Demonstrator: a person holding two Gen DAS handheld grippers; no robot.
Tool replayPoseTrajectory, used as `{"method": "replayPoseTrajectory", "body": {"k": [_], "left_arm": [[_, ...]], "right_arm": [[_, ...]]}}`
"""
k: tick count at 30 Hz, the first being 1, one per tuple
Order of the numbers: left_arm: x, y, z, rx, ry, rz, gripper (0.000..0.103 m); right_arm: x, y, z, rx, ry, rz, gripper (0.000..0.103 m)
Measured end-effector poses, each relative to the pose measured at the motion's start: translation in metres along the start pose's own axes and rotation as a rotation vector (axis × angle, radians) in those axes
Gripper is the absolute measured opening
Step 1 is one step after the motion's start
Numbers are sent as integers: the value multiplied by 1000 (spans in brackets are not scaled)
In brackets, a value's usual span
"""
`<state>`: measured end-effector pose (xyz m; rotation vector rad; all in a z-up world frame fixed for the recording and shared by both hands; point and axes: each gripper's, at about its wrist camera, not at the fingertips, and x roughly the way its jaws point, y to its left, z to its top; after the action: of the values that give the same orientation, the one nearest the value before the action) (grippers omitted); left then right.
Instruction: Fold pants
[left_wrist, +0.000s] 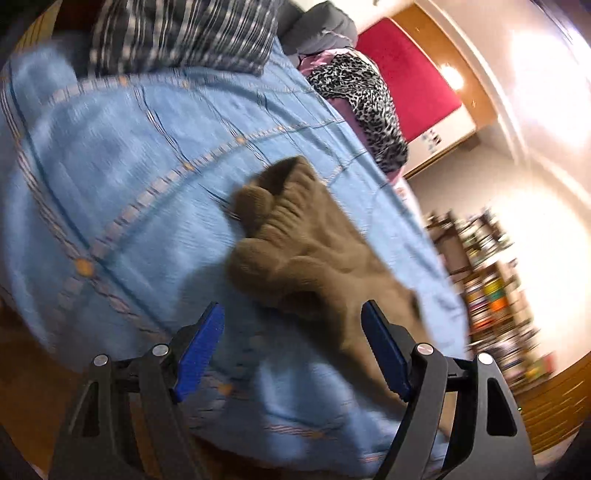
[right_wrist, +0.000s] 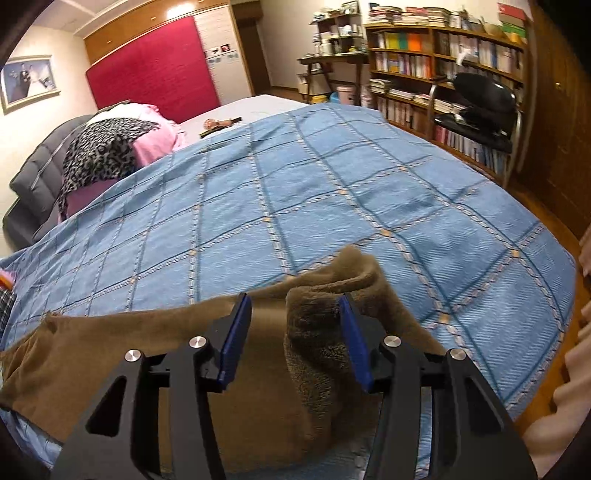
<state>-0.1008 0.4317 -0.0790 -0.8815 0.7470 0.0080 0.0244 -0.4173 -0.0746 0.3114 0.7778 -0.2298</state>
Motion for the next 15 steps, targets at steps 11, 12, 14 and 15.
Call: {"method": "replayPoseTrajectory", "body": {"k": [11, 12, 14, 15], "left_arm": [[37, -3, 23, -151, -4, 34, 68], [38, -2, 26, -155, -10, 43, 55], [42, 0, 32, -172, -25, 68, 30], [42, 1, 35, -175, -34, 58, 22]], "right_arm": [[23, 23, -9, -20, 42, 50, 50], [24, 24, -10, -22, 43, 54, 50], [26, 28, -11, -26, 44, 62, 50], [27, 30, -12, -30, 44, 66, 50]]}}
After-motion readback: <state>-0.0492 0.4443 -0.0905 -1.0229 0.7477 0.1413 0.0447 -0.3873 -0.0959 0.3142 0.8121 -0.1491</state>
